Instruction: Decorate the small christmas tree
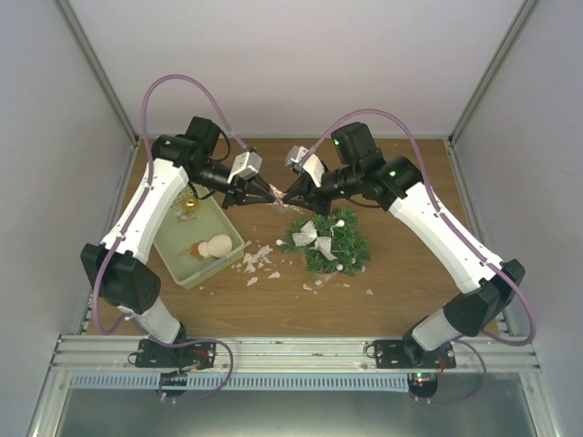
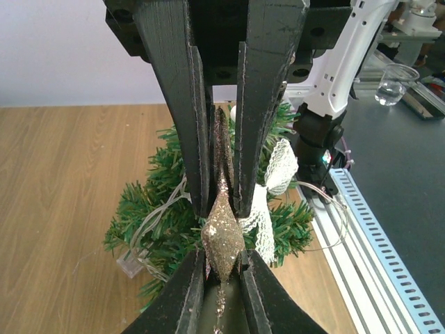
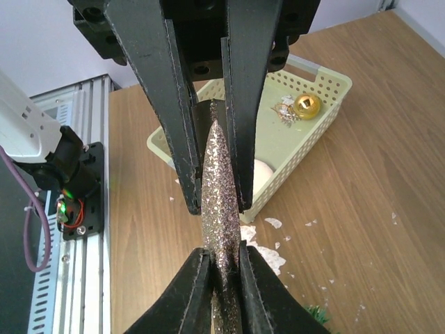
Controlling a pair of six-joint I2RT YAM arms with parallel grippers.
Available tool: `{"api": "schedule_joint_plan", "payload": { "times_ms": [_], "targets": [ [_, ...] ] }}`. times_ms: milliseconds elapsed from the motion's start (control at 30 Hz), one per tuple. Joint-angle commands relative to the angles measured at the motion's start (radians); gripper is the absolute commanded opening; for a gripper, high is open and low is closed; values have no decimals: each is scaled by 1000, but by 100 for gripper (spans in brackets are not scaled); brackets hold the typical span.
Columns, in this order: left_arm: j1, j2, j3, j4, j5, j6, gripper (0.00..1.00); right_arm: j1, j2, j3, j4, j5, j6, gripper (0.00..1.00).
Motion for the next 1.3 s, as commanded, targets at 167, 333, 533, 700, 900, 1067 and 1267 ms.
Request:
{"api": "schedule_joint_plan", "payload": {
  "times_ms": [167, 333, 533, 700, 900, 1067, 1267],
  "targets": [
    [-10, 2, 26, 6, 25, -1, 0, -4, -5, 19, 3, 13, -1, 31],
    [-8, -5, 26, 15, 14, -11, 0, -4, -40, 15, 36, 75, 9, 51],
    [-4, -36, 12, 86, 9, -75, 0, -8, -143, -18, 129, 267, 33, 63],
    [9, -99, -60, 297, 32, -253, 0, -66, -275, -118, 288, 297, 95, 71],
    [12, -214, -243, 682, 51, -553, 0, -157, -354, -272, 442, 194, 196, 76],
    [16, -307, -375, 1007, 52, -798, 0, -204, -359, -381, 573, 53, 265, 75],
    [28, -342, -438, 1197, 37, -969, 0, -220, -353, -463, 670, -67, 310, 74]
  ]
}}
